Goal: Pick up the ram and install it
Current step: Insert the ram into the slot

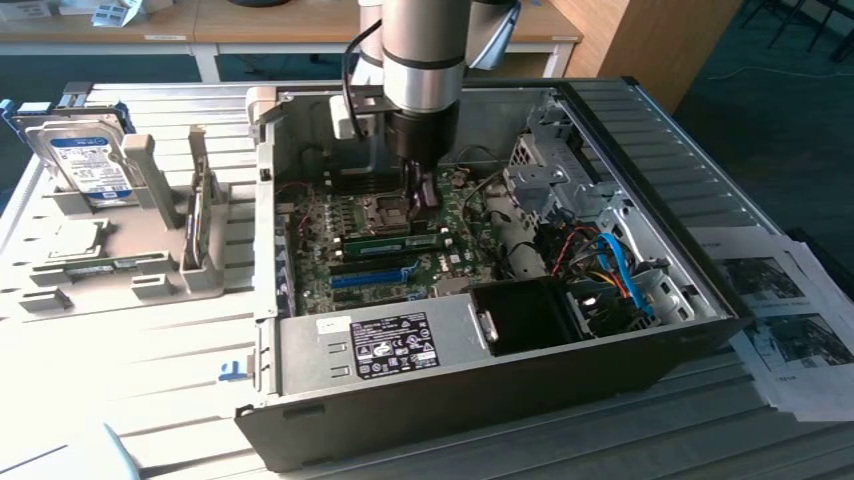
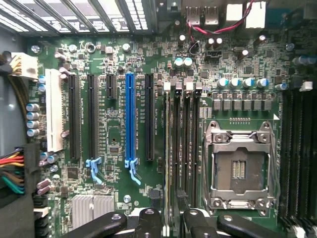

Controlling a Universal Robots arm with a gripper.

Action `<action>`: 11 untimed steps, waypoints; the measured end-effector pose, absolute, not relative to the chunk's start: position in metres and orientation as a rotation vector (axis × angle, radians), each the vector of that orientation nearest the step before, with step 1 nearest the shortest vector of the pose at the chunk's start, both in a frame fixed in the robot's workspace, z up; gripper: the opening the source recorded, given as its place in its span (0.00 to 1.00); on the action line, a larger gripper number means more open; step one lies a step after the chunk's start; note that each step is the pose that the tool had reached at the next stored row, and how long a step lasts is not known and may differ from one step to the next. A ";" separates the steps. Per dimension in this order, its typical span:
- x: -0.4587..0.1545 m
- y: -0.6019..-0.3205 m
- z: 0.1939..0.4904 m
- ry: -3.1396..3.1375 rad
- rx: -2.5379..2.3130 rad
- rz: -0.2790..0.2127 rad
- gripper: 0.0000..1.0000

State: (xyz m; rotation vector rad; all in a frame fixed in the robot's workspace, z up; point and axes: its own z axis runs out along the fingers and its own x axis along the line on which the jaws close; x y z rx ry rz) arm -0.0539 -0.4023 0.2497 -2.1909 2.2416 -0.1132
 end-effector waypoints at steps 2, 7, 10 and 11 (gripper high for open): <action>-0.054 -0.402 0.254 2.242 -2.191 -0.113 0.25; -0.054 -0.402 0.265 2.243 -2.190 -0.113 0.25; -0.053 -0.402 0.272 2.243 -2.189 -0.113 0.25; -0.053 -0.402 0.275 2.244 -2.189 -0.113 0.25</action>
